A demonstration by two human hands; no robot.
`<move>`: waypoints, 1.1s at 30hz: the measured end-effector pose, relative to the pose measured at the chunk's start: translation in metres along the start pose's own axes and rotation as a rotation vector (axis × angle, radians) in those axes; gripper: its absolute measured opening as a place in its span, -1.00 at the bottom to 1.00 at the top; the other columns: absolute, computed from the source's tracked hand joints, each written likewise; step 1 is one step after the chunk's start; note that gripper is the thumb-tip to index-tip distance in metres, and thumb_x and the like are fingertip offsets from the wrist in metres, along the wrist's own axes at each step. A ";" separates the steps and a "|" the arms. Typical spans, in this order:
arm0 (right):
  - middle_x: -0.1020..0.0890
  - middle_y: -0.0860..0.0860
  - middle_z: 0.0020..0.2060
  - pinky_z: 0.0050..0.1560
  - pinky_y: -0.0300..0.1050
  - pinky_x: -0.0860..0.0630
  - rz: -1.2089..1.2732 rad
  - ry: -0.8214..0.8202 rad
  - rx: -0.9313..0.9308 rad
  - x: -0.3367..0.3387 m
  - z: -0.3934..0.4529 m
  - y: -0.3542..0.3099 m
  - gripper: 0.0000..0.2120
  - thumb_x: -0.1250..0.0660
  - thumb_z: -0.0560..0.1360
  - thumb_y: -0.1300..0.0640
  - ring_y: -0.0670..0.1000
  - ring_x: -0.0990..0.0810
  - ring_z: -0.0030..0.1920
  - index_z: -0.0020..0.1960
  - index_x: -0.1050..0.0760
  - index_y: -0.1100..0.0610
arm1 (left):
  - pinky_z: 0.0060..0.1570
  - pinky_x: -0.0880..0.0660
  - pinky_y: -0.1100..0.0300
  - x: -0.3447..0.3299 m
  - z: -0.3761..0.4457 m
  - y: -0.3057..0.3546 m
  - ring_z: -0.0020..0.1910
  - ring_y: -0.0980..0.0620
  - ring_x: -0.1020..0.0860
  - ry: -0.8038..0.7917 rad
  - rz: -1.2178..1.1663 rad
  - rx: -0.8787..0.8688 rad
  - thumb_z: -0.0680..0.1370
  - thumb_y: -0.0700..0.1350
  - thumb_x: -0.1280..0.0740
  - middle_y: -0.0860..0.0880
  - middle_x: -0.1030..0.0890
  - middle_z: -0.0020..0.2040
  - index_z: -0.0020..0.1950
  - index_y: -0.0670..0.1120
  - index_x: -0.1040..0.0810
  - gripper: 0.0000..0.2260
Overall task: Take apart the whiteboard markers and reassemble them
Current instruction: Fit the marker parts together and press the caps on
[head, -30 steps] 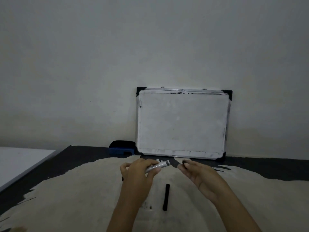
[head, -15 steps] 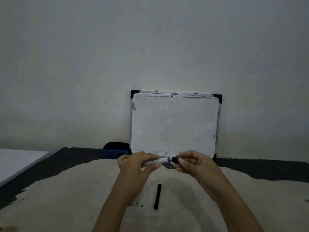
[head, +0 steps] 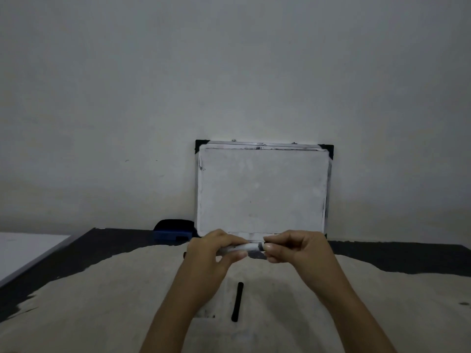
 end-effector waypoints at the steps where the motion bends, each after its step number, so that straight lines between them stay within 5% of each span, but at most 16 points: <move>1: -0.69 -0.01 -0.42 -0.36 -0.39 -0.54 0.010 0.004 0.004 0.000 0.000 0.000 -0.89 -0.43 0.33 0.39 -0.10 -0.65 -0.42 -0.18 -0.66 0.25 | -0.09 -0.40 0.40 0.000 0.000 0.001 -0.10 0.18 -0.52 0.011 0.007 -0.010 0.45 -0.06 -0.38 0.23 -0.56 -0.18 0.02 0.15 -0.62 -0.83; 4: -0.69 0.02 -0.44 -0.37 -0.38 -0.54 0.036 0.012 0.007 0.001 0.000 0.002 -0.89 -0.43 0.33 0.41 -0.08 -0.65 -0.43 -0.16 -0.66 0.28 | -0.10 -0.43 0.23 0.002 0.000 0.004 -0.20 0.14 -0.51 0.056 0.053 -0.038 0.44 -0.05 -0.39 0.22 -0.52 -0.24 0.00 0.14 -0.63 -0.83; 7: -0.71 0.05 -0.36 -0.35 -0.37 -0.55 0.058 0.007 -0.002 -0.001 0.000 0.004 -0.86 -0.42 0.35 0.38 -0.08 -0.67 -0.39 -0.13 -0.66 0.22 | -0.16 -0.41 0.34 0.003 0.000 0.003 -0.18 0.11 -0.51 0.064 0.042 -0.018 0.45 -0.06 -0.39 0.19 -0.53 -0.24 -0.01 0.13 -0.63 -0.85; 12: -0.71 0.00 0.01 0.01 -0.22 -0.61 0.225 -0.095 -0.070 -0.018 -0.002 0.012 -0.56 -0.38 0.36 0.12 -0.01 -0.68 0.00 0.24 -0.49 0.05 | -0.18 -0.50 0.42 0.004 -0.002 0.004 -0.16 0.23 -0.59 0.140 -0.254 0.112 0.52 -0.07 -0.28 0.11 -0.65 -0.19 -0.04 0.01 -0.58 -0.90; 15: -0.63 -0.02 0.14 -0.01 -0.22 -0.61 0.108 -0.253 -0.163 -0.040 -0.007 0.020 -0.45 -0.39 0.41 0.17 -0.03 -0.66 0.03 0.35 -0.32 -0.04 | -0.18 -0.53 0.43 0.004 -0.002 0.004 -0.14 0.27 -0.62 0.190 -0.493 0.194 0.48 0.05 -0.22 0.09 -0.68 -0.12 -0.04 -0.03 -0.54 -0.79; 19: -0.71 0.01 -0.09 -0.20 -0.30 -0.56 -0.174 -0.398 -0.221 -0.058 -0.018 0.027 -0.85 -0.37 0.46 0.11 -0.08 -0.66 -0.15 0.02 -0.59 0.01 | -0.23 -0.44 0.58 -0.011 -0.001 -0.004 -0.08 0.44 -0.56 0.156 -0.629 0.277 0.54 -0.01 -0.18 0.10 -0.65 0.02 0.05 -0.15 -0.50 -0.75; 22: -0.62 -0.07 -0.36 -0.37 -0.31 -0.40 -0.253 -0.357 -0.222 -0.046 -0.015 0.032 -0.85 -0.40 0.42 0.05 -0.14 -0.53 -0.34 -0.15 -0.65 0.13 | -0.24 -0.43 0.59 -0.034 -0.002 -0.004 -0.10 0.45 -0.55 0.068 -0.685 0.311 0.56 -0.04 -0.17 0.12 -0.63 0.03 0.07 -0.12 -0.49 -0.79; 26: -0.55 -0.06 -0.46 -0.43 -0.33 -0.37 -0.400 -0.226 -0.356 0.002 -0.010 0.055 -0.86 -0.42 0.42 0.07 -0.15 -0.46 -0.45 -0.21 -0.64 0.13 | -0.07 -0.40 0.56 -0.075 -0.014 -0.010 0.00 0.44 -0.49 -0.073 -0.434 0.297 0.56 0.01 -0.19 0.21 -0.52 0.10 0.17 0.11 -0.41 -0.81; 29: -0.53 -0.05 -0.45 -0.45 -0.36 -0.33 -0.667 0.002 -0.412 0.065 -0.004 0.076 -0.84 -0.42 0.42 0.08 -0.15 -0.45 -0.45 -0.30 -0.57 0.11 | 0.40 -0.17 0.25 -0.117 -0.028 -0.014 0.40 0.19 -0.26 -0.213 -0.131 0.216 0.54 0.17 -0.08 0.15 -0.30 0.42 0.39 0.08 -0.27 -0.57; 31: -0.47 -0.04 -0.49 -0.50 -0.33 -0.27 -0.902 0.110 -0.481 0.105 -0.005 0.094 -0.74 -0.42 0.40 0.08 -0.12 -0.41 -0.48 -0.40 -0.47 0.11 | 0.44 0.11 0.23 -0.141 -0.041 -0.020 0.49 0.17 -0.04 -0.297 0.005 0.207 0.38 0.37 0.17 0.17 -0.09 0.48 0.44 0.07 -0.19 -0.28; 33: -0.49 0.02 -0.44 -0.52 -0.31 -0.26 -1.038 0.120 -0.630 0.132 -0.011 0.120 -0.78 -0.41 0.38 0.09 -0.06 -0.44 -0.43 -0.36 -0.48 0.17 | 0.39 -0.09 0.31 -0.160 -0.050 -0.024 0.44 0.22 -0.18 -0.373 0.210 0.131 0.38 0.36 0.35 0.17 -0.19 0.43 0.37 0.06 -0.35 -0.21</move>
Point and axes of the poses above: each hand's wrist, its own z-axis towards the middle knuckle, its own x-axis out of the back of the hand, y = z × x, the point moved 10 cm from there along z, towards the middle knuckle
